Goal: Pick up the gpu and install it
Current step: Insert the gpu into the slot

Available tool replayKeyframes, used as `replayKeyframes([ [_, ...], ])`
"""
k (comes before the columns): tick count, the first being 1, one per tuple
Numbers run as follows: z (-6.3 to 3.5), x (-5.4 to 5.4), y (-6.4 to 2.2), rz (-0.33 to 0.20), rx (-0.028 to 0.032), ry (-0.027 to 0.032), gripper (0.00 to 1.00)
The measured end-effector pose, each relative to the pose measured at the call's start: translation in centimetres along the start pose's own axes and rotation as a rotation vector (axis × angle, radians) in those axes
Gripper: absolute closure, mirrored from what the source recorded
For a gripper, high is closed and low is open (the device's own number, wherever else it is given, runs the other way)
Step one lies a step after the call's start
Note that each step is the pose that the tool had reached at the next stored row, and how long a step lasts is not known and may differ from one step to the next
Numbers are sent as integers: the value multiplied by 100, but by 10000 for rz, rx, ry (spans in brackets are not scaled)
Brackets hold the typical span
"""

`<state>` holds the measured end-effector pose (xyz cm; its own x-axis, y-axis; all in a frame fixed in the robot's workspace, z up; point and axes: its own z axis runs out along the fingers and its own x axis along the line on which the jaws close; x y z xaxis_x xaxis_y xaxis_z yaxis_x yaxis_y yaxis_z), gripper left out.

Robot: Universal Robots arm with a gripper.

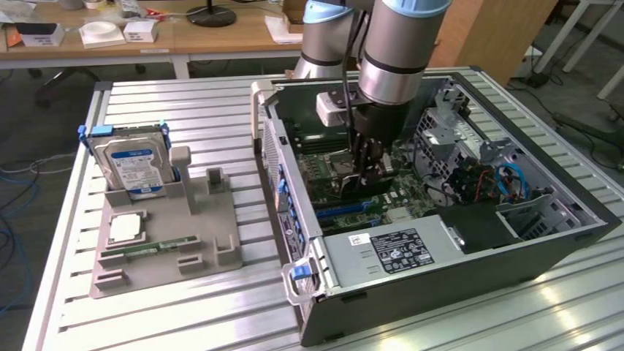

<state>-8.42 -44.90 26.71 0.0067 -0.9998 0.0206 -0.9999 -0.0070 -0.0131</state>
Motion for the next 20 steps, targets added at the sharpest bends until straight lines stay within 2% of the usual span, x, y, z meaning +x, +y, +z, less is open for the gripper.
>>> replayKeyframes([
  [20, 33, 34, 4, 2, 0, 1, 74],
])
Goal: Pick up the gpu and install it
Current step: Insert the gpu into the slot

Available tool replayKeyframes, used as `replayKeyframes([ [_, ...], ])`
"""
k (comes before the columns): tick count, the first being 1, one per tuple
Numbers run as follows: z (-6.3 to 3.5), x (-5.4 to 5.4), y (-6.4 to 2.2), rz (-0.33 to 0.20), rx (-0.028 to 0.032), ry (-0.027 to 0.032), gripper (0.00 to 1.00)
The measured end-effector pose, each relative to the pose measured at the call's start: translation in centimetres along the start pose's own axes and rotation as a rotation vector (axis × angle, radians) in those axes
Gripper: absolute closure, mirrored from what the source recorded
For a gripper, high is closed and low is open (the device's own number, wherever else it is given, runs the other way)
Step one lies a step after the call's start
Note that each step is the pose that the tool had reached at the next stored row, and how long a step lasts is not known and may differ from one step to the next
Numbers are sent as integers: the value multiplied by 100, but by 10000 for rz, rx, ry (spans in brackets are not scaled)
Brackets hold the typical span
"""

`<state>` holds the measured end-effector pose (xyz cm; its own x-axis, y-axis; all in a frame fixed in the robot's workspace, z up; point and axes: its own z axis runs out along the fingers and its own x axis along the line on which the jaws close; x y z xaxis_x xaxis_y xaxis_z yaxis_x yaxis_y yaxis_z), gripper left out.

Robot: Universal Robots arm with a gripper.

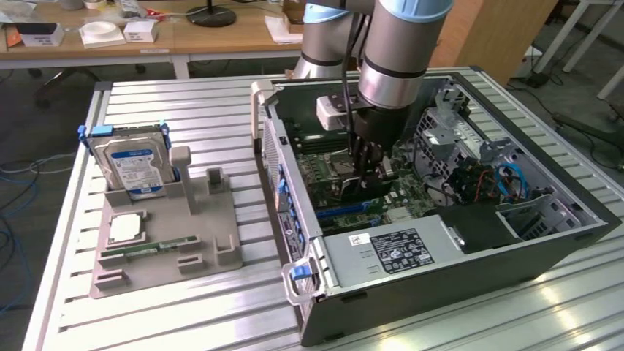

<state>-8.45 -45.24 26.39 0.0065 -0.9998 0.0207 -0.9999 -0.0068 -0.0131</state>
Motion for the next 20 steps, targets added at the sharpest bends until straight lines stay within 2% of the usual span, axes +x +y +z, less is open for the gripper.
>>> replayKeyframes([
  [20, 37, 0, 69, -1, 0, -1, 74],
])
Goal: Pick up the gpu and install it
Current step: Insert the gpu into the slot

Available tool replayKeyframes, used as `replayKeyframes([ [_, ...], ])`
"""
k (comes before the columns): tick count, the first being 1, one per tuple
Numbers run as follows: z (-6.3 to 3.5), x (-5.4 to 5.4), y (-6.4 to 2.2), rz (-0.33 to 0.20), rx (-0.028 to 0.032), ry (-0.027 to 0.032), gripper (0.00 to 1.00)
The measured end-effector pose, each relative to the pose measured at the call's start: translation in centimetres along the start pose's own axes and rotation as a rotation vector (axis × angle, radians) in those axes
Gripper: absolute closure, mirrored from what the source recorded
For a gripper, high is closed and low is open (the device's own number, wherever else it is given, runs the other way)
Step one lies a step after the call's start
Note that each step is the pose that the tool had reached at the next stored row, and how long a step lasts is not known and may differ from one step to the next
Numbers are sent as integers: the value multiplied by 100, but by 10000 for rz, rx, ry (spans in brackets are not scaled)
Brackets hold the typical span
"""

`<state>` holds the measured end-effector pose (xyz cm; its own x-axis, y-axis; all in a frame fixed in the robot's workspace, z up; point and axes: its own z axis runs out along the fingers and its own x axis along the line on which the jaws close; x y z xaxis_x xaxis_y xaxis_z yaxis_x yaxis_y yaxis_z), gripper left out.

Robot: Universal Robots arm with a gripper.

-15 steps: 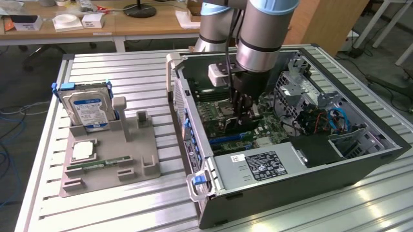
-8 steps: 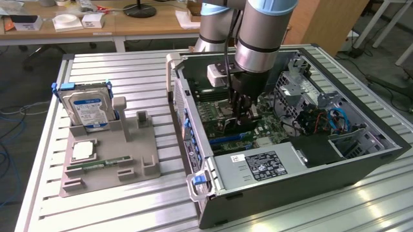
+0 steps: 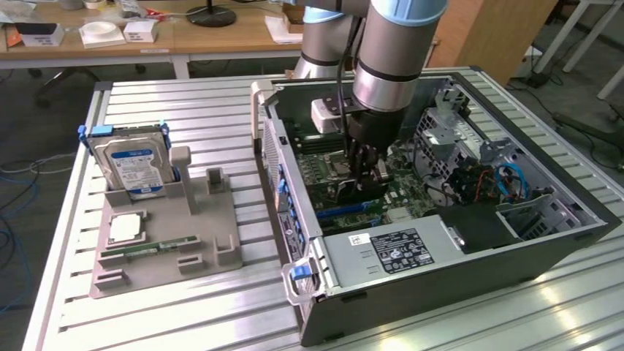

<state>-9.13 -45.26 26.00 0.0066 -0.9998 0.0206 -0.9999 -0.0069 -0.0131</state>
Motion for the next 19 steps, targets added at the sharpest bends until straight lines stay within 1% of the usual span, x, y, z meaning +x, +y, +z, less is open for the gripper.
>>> replayKeyframes([
  [19, 88, -2, 18, 0, 0, 0, 74],
])
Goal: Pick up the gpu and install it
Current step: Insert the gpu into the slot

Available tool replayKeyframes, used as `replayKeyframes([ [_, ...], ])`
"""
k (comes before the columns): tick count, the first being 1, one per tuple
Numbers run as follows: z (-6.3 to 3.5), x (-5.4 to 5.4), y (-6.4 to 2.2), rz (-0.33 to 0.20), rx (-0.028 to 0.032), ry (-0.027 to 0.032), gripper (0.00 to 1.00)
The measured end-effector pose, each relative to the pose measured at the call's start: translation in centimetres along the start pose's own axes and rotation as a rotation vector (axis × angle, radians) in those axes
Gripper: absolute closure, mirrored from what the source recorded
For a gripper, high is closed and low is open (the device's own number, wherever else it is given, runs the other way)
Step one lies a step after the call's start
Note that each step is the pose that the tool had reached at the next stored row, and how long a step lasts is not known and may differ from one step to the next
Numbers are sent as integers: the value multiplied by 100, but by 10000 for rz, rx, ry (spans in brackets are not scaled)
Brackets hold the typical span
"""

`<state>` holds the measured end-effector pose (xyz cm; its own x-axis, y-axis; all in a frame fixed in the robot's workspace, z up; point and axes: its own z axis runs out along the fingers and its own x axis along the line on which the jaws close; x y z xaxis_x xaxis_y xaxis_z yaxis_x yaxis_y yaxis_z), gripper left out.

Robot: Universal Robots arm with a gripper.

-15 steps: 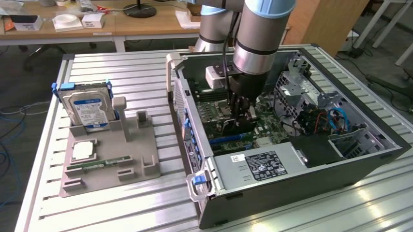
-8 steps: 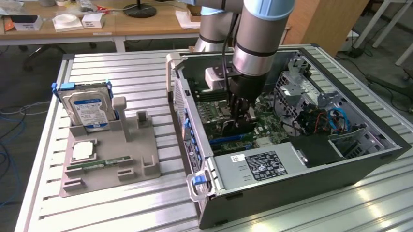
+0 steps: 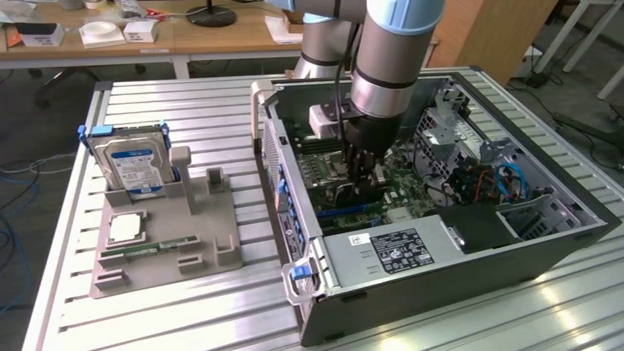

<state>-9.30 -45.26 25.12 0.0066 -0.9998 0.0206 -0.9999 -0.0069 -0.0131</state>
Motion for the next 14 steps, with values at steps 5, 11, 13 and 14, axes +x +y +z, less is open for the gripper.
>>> replayKeyframes([
  [5, 28, 0, 3, 0, 0, 1, 74],
  [11, 45, -1, 4, 0, 0, 1, 74],
  [13, 45, -1, 4, 0, 0, 1, 74],
  [14, 47, -1, 4, 0, 0, 0, 74],
])
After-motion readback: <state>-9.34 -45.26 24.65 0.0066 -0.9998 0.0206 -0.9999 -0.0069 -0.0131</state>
